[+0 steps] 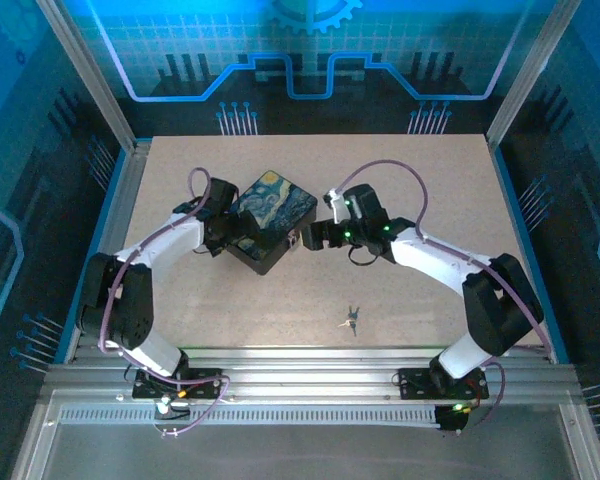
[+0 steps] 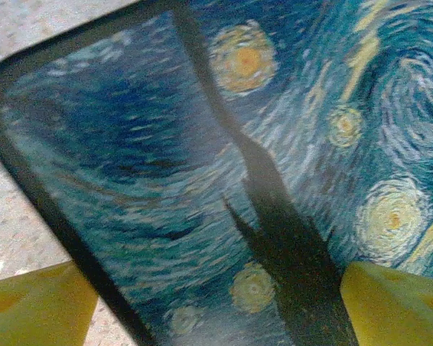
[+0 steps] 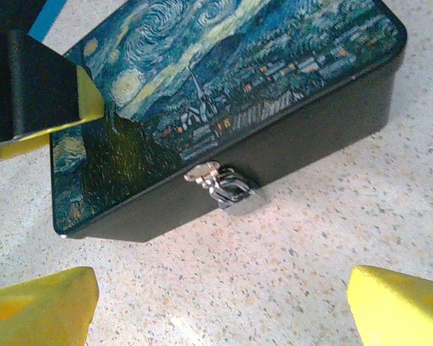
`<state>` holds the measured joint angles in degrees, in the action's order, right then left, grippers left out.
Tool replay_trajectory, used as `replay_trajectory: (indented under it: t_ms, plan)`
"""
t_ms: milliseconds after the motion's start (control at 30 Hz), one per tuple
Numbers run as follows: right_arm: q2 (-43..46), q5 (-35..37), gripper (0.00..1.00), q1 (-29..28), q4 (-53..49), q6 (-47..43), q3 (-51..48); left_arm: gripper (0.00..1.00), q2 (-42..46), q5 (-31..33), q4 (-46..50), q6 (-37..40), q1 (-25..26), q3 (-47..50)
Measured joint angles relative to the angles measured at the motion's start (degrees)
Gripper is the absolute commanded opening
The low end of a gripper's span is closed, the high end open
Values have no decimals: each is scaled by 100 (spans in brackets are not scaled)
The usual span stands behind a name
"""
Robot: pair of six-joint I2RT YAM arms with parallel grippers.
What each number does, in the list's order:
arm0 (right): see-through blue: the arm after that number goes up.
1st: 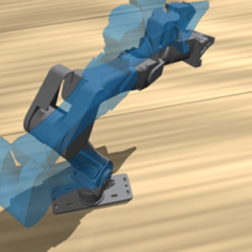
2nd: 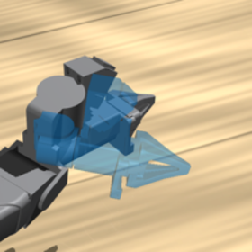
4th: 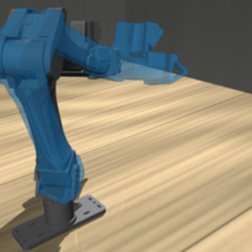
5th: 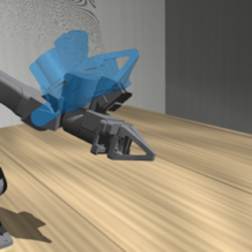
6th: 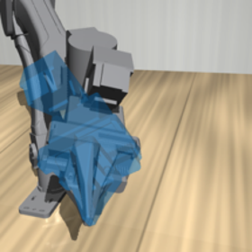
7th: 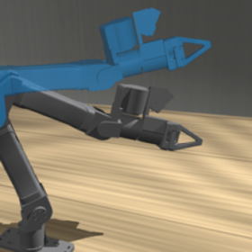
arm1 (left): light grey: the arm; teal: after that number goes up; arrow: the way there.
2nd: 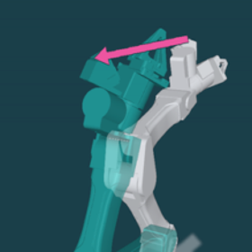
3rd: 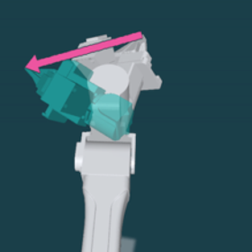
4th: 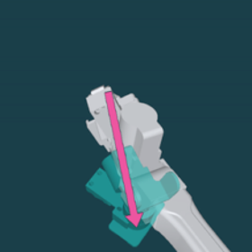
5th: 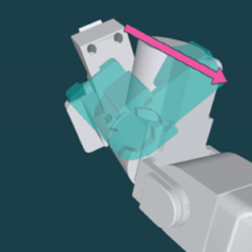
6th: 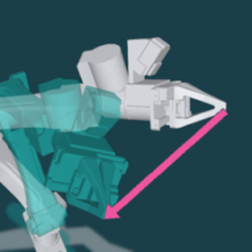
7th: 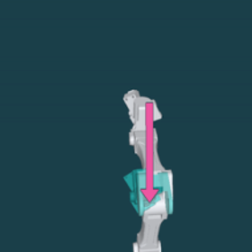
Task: Unlock the padlock with the key
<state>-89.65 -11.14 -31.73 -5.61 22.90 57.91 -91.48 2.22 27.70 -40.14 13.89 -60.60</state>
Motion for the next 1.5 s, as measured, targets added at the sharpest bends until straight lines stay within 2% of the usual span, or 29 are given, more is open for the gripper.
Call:
replay_trajectory:
  t_ms: [133,267,567,667,867,1033,1167,1333,1500]
  plan:
    - [184,15,91,260,-50,2,-197,73,-299,-273,-363,584,4,-192]
    - [310,35,93,623,-61,4,-284,69,-726,-721,-713,1246,57,-522]
    - [219,52,93,1718,-42,22,-258,69,-1567,-1333,-826,2702,533,-1460]
    - [-52,57,91,1853,-66,22,-142,78,-1615,-1414,-809,2859,590,-1513]
    - [-162,127,89,1808,-304,63,-105,88,-1519,-1353,-704,2785,514,-1510]
    - [516,439,83,1648,-863,114,-273,93,-765,-992,-616,2632,492,-1362]
    - [1327,608,71,1541,-1287,249,-730,93,9,-645,-616,2490,490,-1056]
    - [2000,658,48,1202,-1755,673,-1585,93,557,-286,-579,2201,479,-503]
    - [2157,660,45,356,-2107,1381,-2175,92,717,-127,-509,1827,474,162]
